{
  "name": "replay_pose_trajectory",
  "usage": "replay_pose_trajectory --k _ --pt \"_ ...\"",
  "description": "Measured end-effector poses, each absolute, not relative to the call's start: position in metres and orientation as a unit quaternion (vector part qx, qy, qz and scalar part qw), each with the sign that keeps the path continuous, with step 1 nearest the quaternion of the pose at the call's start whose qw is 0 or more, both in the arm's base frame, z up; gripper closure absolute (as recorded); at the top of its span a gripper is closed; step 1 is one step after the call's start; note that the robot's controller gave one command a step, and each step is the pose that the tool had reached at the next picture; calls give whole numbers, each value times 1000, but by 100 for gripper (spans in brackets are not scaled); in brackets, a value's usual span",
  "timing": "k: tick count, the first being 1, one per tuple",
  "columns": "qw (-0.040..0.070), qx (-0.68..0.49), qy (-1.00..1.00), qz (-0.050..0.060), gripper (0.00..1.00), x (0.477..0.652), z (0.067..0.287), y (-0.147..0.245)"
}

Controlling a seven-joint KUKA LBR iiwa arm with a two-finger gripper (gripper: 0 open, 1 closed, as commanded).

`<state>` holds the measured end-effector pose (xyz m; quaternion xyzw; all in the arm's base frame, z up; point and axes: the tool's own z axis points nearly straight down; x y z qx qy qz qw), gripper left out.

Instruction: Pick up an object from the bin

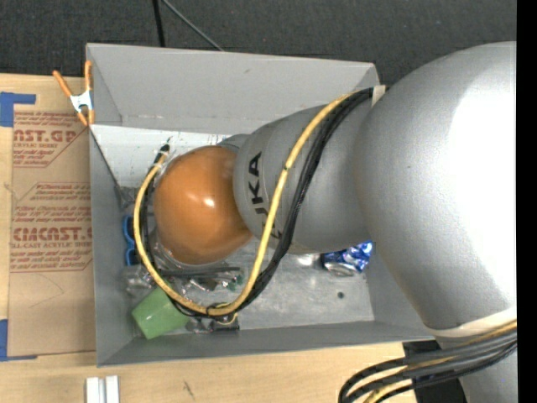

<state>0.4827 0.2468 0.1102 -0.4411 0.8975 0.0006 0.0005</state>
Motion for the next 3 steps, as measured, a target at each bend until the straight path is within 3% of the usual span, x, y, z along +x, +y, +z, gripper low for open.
replay_pose_trajectory --k 1,2,3 --pt "3 -382 924 0 0 485 70 245" --pt "5 -382 924 1 0 485 70 246" --pt "3 -382 924 1 100 484 70 246"
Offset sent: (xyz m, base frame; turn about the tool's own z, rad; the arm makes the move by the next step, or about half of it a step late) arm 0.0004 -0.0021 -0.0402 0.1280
